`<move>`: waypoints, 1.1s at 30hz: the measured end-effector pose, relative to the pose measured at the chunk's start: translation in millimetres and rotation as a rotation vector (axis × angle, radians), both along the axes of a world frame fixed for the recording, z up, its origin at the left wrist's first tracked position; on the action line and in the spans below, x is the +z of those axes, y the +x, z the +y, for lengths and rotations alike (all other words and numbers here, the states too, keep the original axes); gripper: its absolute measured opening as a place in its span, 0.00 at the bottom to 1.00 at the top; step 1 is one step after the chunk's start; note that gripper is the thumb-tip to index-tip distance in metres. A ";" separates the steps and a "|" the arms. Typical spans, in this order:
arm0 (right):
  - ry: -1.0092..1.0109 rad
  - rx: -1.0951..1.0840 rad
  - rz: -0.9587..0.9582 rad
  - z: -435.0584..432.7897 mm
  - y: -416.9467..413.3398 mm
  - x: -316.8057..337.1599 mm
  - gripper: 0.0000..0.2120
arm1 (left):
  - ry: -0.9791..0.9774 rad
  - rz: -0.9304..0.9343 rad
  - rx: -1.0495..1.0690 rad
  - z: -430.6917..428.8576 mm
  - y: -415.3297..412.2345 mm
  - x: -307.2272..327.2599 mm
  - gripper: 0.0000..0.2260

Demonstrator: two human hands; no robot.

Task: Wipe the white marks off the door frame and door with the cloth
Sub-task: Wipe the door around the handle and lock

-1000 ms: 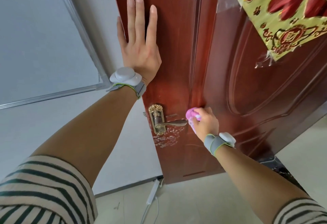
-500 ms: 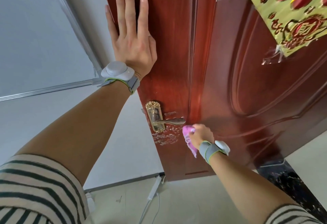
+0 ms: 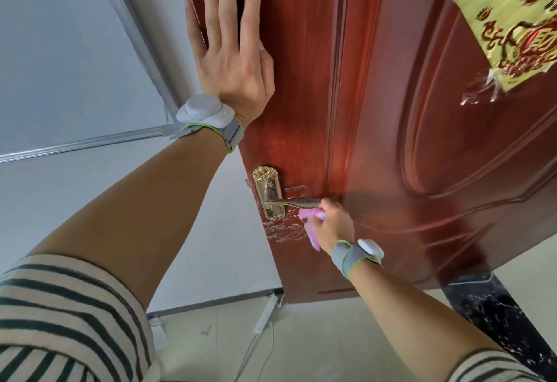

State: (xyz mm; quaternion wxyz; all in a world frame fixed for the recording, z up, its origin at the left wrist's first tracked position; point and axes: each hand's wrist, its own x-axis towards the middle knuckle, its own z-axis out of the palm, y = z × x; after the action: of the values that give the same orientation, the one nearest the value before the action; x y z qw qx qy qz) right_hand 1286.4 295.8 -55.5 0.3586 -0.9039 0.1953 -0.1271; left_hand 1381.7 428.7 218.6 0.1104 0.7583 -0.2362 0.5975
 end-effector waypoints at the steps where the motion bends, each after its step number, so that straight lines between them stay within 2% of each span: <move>1: -0.019 0.011 0.106 -0.5 -1.9 -6.2 0.10 | -0.004 -0.003 0.000 0.4 0.0 0.2 0.27; 2: -0.029 -0.003 0.139 -1.8 -5.6 -9.7 0.11 | -0.003 -0.007 -0.001 0.6 -0.1 -0.2 0.27; 3: -0.028 -0.032 0.087 -4.0 -9.9 -10.6 0.11 | 0.002 -0.012 0.003 0.4 -0.1 -0.8 0.27; 7: 0.006 -0.043 -0.340 -5.5 -17.9 9.6 0.09 | 0.005 -0.004 -0.001 0.5 0.6 0.0 0.27; 11: -0.043 0.040 -0.479 0.7 -5.1 33.9 0.16 | -0.001 -0.011 0.005 -0.3 0.2 -0.6 0.27; 15: -0.181 0.080 -0.427 5.0 5.5 29.7 0.20 | 0.007 -0.002 0.007 -1.0 0.3 -0.7 0.27; 18: -0.227 0.075 -0.347 6.6 8.2 27.7 0.12 | 0.009 0.022 0.018 0.3 0.2 -0.5 0.28; 21: -0.209 0.049 -0.032 0.1 5.7 30.0 0.07 | 0.016 0.020 0.030 1.6 -0.2 -1.3 0.28; 22: -0.192 0.029 0.011 -2.8 3.3 27.5 0.07 | 0.015 0.014 0.025 1.9 -0.2 -1.2 0.28; 23: -0.125 0.015 -0.027 -4.3 -0.3 23.2 0.07 | 0.012 0.009 0.023 2.0 -0.7 -1.4 0.28; 25: 0.164 0.005 -0.253 0.4 -6.1 18.5 0.10 | 0.009 -0.006 0.031 1.6 -0.6 -1.0 0.28; 27: 0.426 0.007 -0.364 10.4 -3.3 18.6 0.10 | 0.007 -0.010 0.027 0.7 -0.4 -0.3 0.28; 30: 0.632 0.022 -0.370 28.4 7.5 20.9 0.09 | 0.006 -0.006 0.028 1.0 1.3 -0.5 0.27; 33: 0.741 0.024 -0.401 46.2 11.7 28.3 0.06 | 0.006 0.014 0.026 -0.2 -0.2 -0.5 0.28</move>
State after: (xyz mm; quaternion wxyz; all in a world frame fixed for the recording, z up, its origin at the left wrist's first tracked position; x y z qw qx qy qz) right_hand 1298.0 341.9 -27.2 0.6920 -0.6733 0.1434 -0.2175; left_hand 1381.4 428.5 218.1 0.1022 0.7659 -0.2273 0.5927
